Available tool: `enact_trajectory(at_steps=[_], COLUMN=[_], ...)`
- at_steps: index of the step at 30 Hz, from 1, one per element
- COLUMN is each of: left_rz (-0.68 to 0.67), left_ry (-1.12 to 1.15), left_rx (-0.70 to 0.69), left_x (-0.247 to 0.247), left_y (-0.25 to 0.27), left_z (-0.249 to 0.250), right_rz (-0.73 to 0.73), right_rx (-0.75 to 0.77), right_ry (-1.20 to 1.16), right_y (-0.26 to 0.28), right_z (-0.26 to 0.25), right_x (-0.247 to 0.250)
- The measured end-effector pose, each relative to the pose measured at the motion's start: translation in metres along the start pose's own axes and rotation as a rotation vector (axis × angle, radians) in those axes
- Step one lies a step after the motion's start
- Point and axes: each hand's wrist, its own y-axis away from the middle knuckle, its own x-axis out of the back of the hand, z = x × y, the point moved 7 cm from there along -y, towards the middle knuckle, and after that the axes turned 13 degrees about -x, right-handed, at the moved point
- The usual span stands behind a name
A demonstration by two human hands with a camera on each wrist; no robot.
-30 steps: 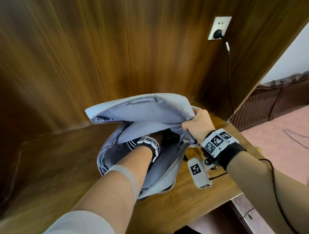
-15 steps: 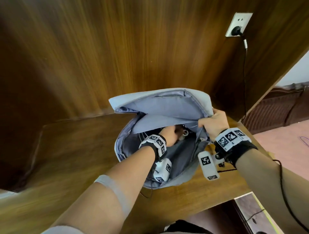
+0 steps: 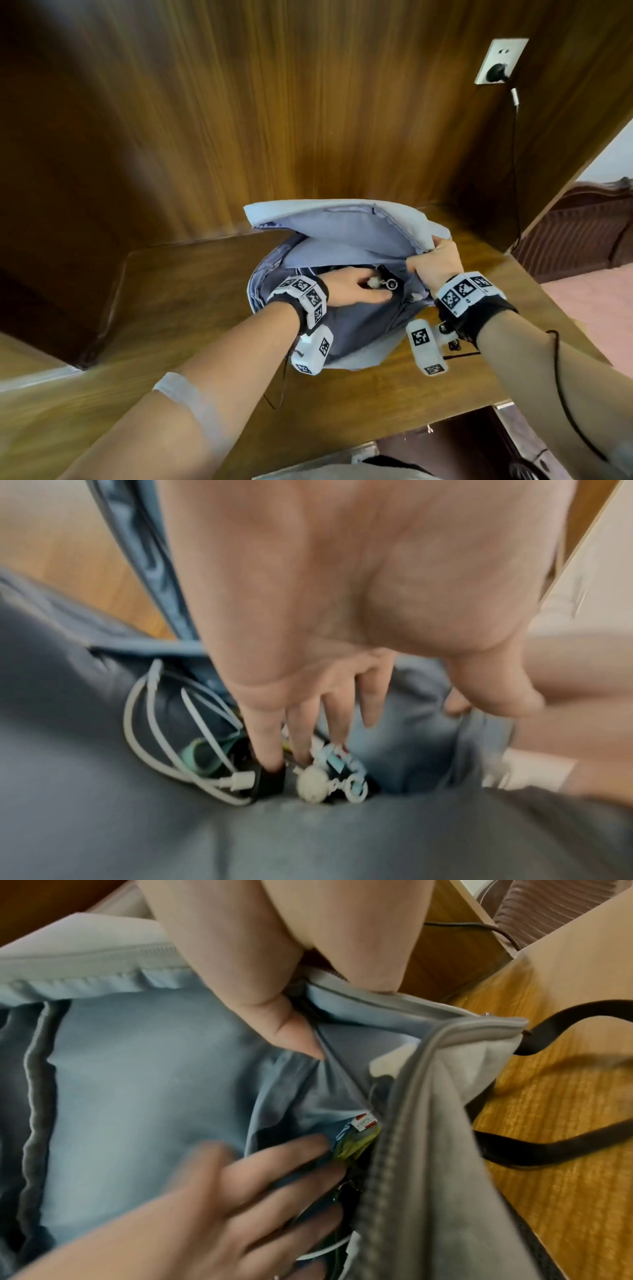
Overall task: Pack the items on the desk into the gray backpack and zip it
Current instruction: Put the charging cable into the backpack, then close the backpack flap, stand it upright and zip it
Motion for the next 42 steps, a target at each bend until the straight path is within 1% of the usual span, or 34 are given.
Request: enact_trajectory(at_steps=[2, 4, 5, 6, 8, 9, 10, 11, 12, 13, 14, 15, 16, 17, 20, 22, 25, 26, 27, 28, 29, 30, 31, 32, 33, 35, 36, 37, 38, 39, 42], left_rz=[0.019, 0.129, 0.205, 0.283, 0.414, 0.462, 0.513, 0.566, 0.625, 0.701, 0.764, 0.798, 0.821, 0.831, 0.809, 0.814, 0.845, 0.857, 0.880, 0.905, 0.887, 0.854, 0.817, 0.813, 0.832, 0.941, 0.970, 0.962, 0.910, 0.821, 0.515], left_ry=[0.247, 0.452, 0.609, 0.821, 1.284, 1.443, 1.510, 1.502, 1.460, 1.426, 1.405, 1.409, 1.419, 1.418, 1.320, 1.143, 0.591, 0.500, 0.557, 0.746, 0.992, 1.207, 1.307, 1.330, 1.296, 1.143, 1.035, 0.943, 0.855, 0.770, 0.526], left_rx=[0.084, 0.126, 0.123, 0.128, 0.182, 0.224, 0.270, 0.317, 0.358, 0.377, 0.382, 0.391, 0.419, 0.451, 0.582, 0.677, 0.873, 0.944, 0.986, 0.981, 0.936, 0.842, 0.750, 0.683, 0.658, 0.658, 0.659, 0.631, 0.593, 0.550, 0.466], left_x=[0.011, 0.025, 0.031, 0.036, 0.041, 0.039, 0.038, 0.035, 0.033, 0.031, 0.030, 0.027, 0.022, 0.018, 0.000, -0.014, -0.023, -0.027, -0.034, -0.047, -0.063, -0.072, -0.077, -0.076, -0.073, -0.054, -0.039, -0.019, 0.002, 0.024, 0.094], left_y=[0.029, 0.061, 0.073, 0.083, 0.090, 0.090, 0.089, 0.088, 0.088, 0.089, 0.092, 0.094, 0.099, 0.106, 0.130, 0.150, 0.185, 0.194, 0.199, 0.197, 0.188, 0.178, 0.169, 0.162, 0.156, 0.151, 0.151, 0.150, 0.148, 0.147, 0.153], left_z=[0.007, 0.011, 0.010, 0.010, 0.007, 0.005, 0.004, 0.002, 0.000, -0.004, -0.008, -0.017, -0.027, -0.037, -0.062, -0.080, -0.115, -0.124, -0.133, -0.134, -0.132, -0.122, -0.116, -0.110, -0.110, -0.110, -0.109, -0.106, -0.100, -0.092, -0.061], right_rz=[0.031, 0.039, 0.020, -0.010, -0.085, -0.127, -0.181, -0.241, -0.302, -0.364, -0.391, -0.379, -0.331, -0.278, -0.098, -0.028, 0.037, 0.045, 0.042, 0.041, 0.045, 0.047, 0.041, 0.017, -0.019, -0.076, -0.076, -0.066, -0.049, -0.025, 0.035], right_rx=[0.016, 0.035, 0.053, 0.074, 0.117, 0.118, 0.089, 0.043, -0.029, -0.112, -0.204, -0.269, -0.299, -0.296, -0.219, -0.233, -0.305, -0.340, -0.380, -0.415, -0.433, -0.442, -0.447, -0.451, -0.441, -0.417, -0.405, -0.386, -0.380, -0.367, -0.297], right_ry=[0.039, 0.109, 0.149, 0.182, 0.271, 0.358, 0.447, 0.494, 0.481, 0.399, 0.293, 0.212, 0.187, 0.188, 0.349, 0.455, 0.529, 0.527, 0.516, 0.514, 0.502, 0.499, 0.501, 0.515, 0.533, 0.593, 0.610, 0.612, 0.606, 0.592, 0.574], right_y=[0.004, 0.010, 0.014, 0.015, 0.015, 0.012, 0.011, 0.009, 0.008, 0.007, 0.006, 0.003, 0.001, -0.002, 0.002, 0.011, 0.015, 0.017, 0.015, 0.015, 0.015, 0.013, 0.012, 0.012, 0.012, 0.015, 0.016, 0.017, 0.017, 0.016, 0.009], right_z=[-0.002, -0.001, -0.001, 0.002, 0.013, 0.024, 0.037, 0.054, 0.073, 0.093, 0.114, 0.132, 0.145, 0.156, 0.160, 0.161, 0.174, 0.178, 0.183, 0.187, 0.188, 0.188, 0.187, 0.187, 0.185, 0.182, 0.178, 0.171, 0.164, 0.155, 0.114], right_x=[-0.001, -0.002, -0.004, -0.008, -0.017, -0.022, -0.025, -0.026, -0.025, -0.022, -0.017, -0.012, -0.008, -0.006, -0.011, -0.015, -0.016, -0.015, -0.014, -0.012, -0.010, -0.009, -0.008, -0.010, -0.011, -0.013, -0.011, -0.007, -0.001, 0.006, 0.025])
